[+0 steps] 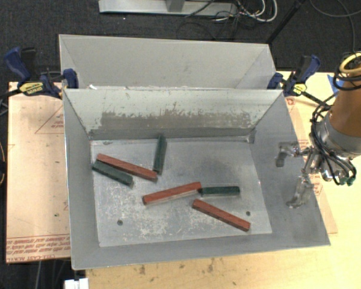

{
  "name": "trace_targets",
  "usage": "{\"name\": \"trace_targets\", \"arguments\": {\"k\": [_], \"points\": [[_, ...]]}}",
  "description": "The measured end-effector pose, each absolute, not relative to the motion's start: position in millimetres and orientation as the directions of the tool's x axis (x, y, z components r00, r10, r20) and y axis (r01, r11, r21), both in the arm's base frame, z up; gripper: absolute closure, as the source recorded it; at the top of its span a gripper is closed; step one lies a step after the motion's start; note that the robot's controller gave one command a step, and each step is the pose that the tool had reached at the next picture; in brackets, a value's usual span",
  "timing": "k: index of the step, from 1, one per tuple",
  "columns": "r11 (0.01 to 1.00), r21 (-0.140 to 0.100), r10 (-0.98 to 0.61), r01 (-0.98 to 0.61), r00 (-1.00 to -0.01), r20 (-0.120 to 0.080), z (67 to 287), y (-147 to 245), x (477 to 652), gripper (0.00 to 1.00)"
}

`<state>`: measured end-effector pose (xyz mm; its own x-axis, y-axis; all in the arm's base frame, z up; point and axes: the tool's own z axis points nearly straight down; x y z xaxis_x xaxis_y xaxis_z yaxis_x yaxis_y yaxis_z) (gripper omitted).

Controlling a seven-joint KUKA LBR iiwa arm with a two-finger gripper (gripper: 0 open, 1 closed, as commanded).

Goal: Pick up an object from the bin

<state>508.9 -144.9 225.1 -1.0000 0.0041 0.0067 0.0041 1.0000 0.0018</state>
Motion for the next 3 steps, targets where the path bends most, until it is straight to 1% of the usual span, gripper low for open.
{"name": "trace_targets", "arguments": {"k": [1, 2, 3], "points": [[1.0, 0.0, 0.0, 0.0, -1.0, -0.001, 229.1, -144.1, 510.6, 0.0], [0.997, -0.001, -0.079, -0.079, -0.997, -0.005, 176.7, -114.5, 507.3, 0.0], [1.0, 0.0, -0.016, -0.016, -1.0, -0.005, 111.8, -84.7, 512.8, 0.0]]}}
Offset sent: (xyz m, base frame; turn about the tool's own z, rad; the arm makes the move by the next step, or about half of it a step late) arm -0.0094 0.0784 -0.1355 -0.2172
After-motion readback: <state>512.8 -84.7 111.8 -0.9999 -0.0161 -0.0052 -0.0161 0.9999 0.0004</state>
